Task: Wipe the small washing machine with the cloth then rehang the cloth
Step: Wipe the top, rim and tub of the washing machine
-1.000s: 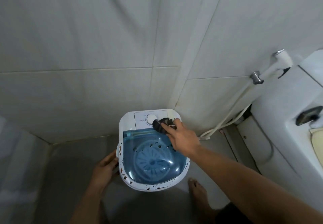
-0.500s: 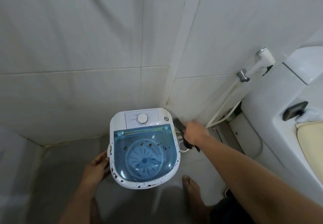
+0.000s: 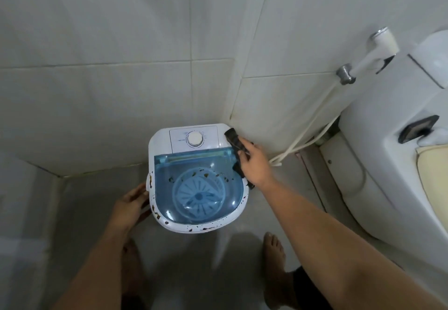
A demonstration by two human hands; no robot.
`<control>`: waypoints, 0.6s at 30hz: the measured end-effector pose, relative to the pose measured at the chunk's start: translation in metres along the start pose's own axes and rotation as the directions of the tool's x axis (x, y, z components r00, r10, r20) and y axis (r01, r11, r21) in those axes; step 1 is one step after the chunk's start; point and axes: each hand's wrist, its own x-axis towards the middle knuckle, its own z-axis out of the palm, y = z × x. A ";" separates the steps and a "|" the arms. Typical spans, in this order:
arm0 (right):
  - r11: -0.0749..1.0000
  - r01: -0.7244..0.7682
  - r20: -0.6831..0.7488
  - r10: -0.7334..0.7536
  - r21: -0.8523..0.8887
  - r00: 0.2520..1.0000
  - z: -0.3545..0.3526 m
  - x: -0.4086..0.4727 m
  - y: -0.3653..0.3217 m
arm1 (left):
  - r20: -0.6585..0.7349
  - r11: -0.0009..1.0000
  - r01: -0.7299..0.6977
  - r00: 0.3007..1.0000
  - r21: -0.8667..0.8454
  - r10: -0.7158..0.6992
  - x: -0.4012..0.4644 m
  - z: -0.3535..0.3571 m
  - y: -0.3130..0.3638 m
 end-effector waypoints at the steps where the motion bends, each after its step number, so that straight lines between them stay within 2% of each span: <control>1: 0.999 0.033 0.020 -0.033 -0.012 0.999 -0.003 -0.013 0.008 | -0.001 1.000 -0.002 1.000 0.002 0.002 0.001 -0.001 -0.001; 4: 0.983 0.171 0.145 -0.159 -0.068 0.977 -0.024 -0.042 0.025 | -0.010 1.000 -0.012 1.000 -0.002 0.012 -0.002 0.001 0.001; 7: 0.989 0.134 0.279 -0.110 -0.067 0.954 -0.054 -0.032 0.009 | -0.007 1.000 -0.001 1.000 -0.003 0.001 -0.005 0.002 0.002; 11: 0.990 -0.070 0.126 0.055 0.122 0.991 -0.063 0.012 -0.026 | -0.016 1.000 0.016 1.000 0.006 -0.016 -0.003 0.000 0.002; 13: 0.976 -0.131 0.135 0.108 0.174 0.985 -0.043 0.017 -0.033 | -0.021 1.000 0.011 1.000 0.018 -0.011 -0.003 0.001 0.001; 15: 0.976 -0.134 0.113 0.116 0.170 0.987 -0.012 0.008 -0.028 | -0.034 1.000 0.007 0.999 0.013 -0.007 -0.003 0.003 0.000; 18: 0.976 -0.119 -0.090 0.137 0.184 0.986 0.014 -0.021 -0.018 | -0.047 1.000 0.002 0.999 0.006 -0.002 -0.002 0.003 0.000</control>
